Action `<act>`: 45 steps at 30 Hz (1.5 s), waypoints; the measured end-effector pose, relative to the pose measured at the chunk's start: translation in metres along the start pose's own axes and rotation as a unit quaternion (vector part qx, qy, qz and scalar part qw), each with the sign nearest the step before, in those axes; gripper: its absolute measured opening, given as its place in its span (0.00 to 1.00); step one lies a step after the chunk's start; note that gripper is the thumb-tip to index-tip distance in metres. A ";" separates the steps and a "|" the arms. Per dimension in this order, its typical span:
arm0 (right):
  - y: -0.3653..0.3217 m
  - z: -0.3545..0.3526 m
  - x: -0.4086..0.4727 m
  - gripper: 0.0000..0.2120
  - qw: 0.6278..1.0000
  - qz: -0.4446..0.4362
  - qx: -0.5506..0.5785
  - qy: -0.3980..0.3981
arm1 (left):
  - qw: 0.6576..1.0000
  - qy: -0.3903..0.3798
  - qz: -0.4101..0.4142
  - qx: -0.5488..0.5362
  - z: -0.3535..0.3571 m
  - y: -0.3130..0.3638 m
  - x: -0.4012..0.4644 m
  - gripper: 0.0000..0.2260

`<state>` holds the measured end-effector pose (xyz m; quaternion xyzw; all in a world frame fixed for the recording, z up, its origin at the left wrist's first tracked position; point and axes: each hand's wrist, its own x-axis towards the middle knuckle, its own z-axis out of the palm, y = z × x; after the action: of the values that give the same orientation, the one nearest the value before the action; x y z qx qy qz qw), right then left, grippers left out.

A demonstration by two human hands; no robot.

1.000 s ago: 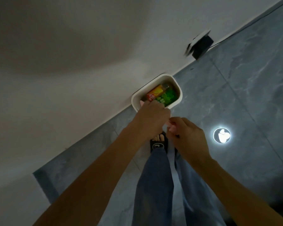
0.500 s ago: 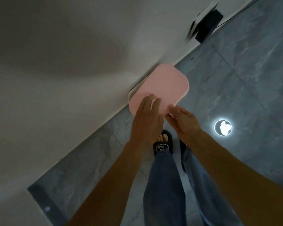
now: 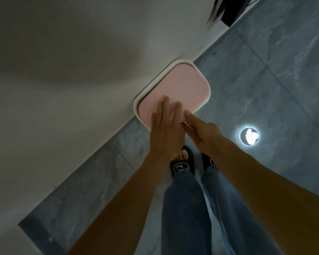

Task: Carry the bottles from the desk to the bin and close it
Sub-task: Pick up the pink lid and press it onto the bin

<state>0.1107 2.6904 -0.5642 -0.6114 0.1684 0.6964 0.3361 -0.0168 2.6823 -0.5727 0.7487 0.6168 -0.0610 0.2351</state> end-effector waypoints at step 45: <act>-0.008 -0.003 0.008 0.11 0.846 -0.157 -0.506 0.050 | 0.997 -0.049 -0.057 -0.031 0.001 0.001 -0.006 0.34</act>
<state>0.1180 2.6969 -0.5708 -0.7488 -0.2891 0.5916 0.0755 -0.0167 2.6767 -0.5707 0.7007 0.6478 -0.0924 0.2843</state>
